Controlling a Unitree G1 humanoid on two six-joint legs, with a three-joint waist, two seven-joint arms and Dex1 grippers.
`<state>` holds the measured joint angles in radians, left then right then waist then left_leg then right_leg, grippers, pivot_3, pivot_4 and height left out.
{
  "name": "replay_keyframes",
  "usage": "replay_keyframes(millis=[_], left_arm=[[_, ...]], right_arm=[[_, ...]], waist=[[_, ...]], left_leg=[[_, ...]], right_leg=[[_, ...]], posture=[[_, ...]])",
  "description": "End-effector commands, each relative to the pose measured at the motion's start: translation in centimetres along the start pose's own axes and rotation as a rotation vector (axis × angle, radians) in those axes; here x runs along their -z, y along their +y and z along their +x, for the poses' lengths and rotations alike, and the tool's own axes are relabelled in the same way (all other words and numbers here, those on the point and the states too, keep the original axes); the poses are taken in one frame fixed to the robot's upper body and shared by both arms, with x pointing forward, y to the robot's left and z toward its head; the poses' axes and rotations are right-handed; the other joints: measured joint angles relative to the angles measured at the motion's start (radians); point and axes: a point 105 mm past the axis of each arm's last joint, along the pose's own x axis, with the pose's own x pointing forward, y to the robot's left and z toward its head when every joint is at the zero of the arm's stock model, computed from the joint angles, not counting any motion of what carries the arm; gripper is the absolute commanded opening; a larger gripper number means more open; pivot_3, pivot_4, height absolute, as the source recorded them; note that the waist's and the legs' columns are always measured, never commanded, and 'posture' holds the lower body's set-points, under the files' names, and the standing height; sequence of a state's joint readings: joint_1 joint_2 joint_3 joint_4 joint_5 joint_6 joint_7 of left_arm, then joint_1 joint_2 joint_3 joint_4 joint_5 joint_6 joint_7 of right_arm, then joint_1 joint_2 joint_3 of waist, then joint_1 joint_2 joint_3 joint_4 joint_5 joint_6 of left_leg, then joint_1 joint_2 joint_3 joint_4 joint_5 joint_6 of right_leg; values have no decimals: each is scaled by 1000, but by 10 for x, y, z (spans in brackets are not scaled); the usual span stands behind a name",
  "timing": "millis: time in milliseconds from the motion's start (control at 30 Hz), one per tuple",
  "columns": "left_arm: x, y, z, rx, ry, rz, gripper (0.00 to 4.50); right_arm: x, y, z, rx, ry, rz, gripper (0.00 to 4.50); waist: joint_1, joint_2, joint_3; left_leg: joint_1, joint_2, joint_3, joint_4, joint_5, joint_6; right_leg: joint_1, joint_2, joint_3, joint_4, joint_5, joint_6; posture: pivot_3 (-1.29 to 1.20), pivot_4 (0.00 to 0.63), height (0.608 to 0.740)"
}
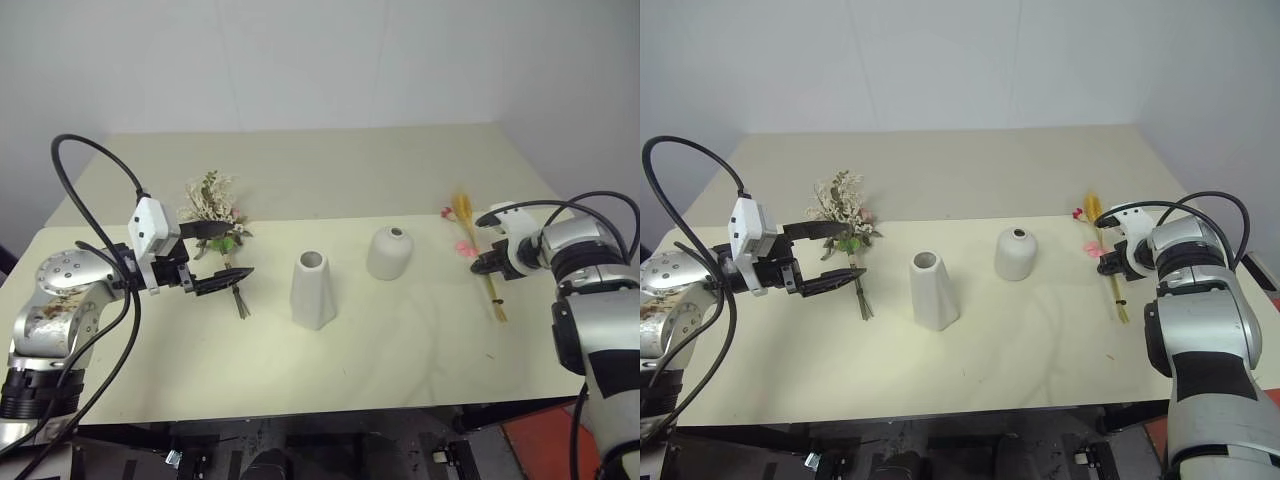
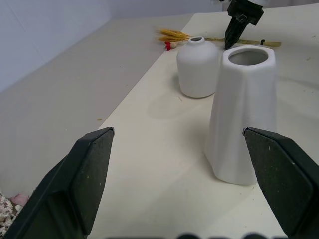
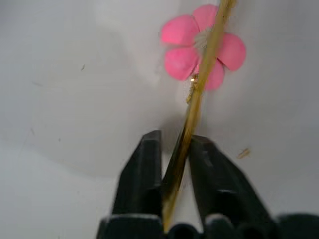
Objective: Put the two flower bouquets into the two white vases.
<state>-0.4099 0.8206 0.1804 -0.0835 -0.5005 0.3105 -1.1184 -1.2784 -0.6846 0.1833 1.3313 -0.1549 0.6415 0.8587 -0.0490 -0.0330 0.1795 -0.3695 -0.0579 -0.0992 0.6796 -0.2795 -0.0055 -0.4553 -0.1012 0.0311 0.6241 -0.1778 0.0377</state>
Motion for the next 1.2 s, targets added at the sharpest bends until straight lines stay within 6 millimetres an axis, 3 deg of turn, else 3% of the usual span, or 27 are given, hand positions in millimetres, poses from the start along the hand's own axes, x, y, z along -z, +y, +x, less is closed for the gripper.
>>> replay_keyframes(millis=[33, 167, 267, 333, 400, 500, 633, 733, 867, 1200], left_arm=[[-13, 1, -6, -17, -14, 40, 4500], [-15, 1, -7, -20, -13, 41, 4500], [-14, 1, -8, -22, -3, 37, 4500], [-14, 2, -9, -17, 3, 33, 4500], [-15, 2, -5, 1, 6, 32, 4500], [-19, 4, -1, 26, 6, 39, 4500], [-23, 8, 1, 39, 8, 49, 4500], [-23, 8, 0, 41, 9, 48, 4500], [-19, 4, -1, 42, 18, 33, 4500], [-17, 0, -4, 30, 23, 14, 4500]], right_arm=[[-20, -5, -11, 42, -75, -12, 18], [-44, -17, -20, 161, -217, -20, 18], [-103, -26, -52, 376, -716, -36, 18], [-119, -23, -76, 470, -930, -81, 18], [-133, -9, -106, 386, -1194, 102, 18], [-136, 12, -148, 180, -1518, 328, 18], [-135, 55, -161, 82, -1585, 278, 18], [-131, 74, -166, 22, -1601, 322, 18], [-127, 99, -156, -39, -1560, 348, 18], [-122, 127, -132, -116, -1488, 360, 18]], waist=[[-2, 0, 0], [-4, 0, 0], [-9, 0, 0], [-13, 0, 0], [-17, 0, 0], [-20, 0, 0], [-19, 1, 0], [-20, 1, -1], [-21, 1, -1], [-20, 1, -1]], left_leg=[[0, 0, 0, 0, 0, 0], [0, 1, 1, 0, 0, 0], [0, 1, 2, 0, 0, 0], [0, 2, 2, 0, 0, 0], [0, 2, 2, -1, 0, 0], [0, 4, 2, 1, 0, 0], [0, 3, 1, 1, 0, 0], [1, 3, 0, 1, 0, 1], [2, 4, -1, 0, 0, 1], [2, 4, 0, 0, 0, 1]], right_leg=[[0, 1, 1, 1, 0, 0], [-1, 1, 2, 1, 0, 0], [-2, 1, 4, 1, 0, 0], [-2, 3, 5, 2, 0, 0], [-2, 3, 5, 4, 0, 0], [-2, 4, 7, 5, 1, 0], [-2, 4, 7, 5, 1, 0], [-2, 5, 7, 5, 1, 0], [-2, 6, 9, 6, 1, 0], [-3, 6, 10, 6, 1, 0]], posture=[[0, 150, 740], [0, 150, 740], [0, 150, 740], [0, 150, 740], [0, 150, 740], [0, 150, 740], [0, 150, 740], [0, 150, 740], [0, 150, 740], [0, 150, 740]])
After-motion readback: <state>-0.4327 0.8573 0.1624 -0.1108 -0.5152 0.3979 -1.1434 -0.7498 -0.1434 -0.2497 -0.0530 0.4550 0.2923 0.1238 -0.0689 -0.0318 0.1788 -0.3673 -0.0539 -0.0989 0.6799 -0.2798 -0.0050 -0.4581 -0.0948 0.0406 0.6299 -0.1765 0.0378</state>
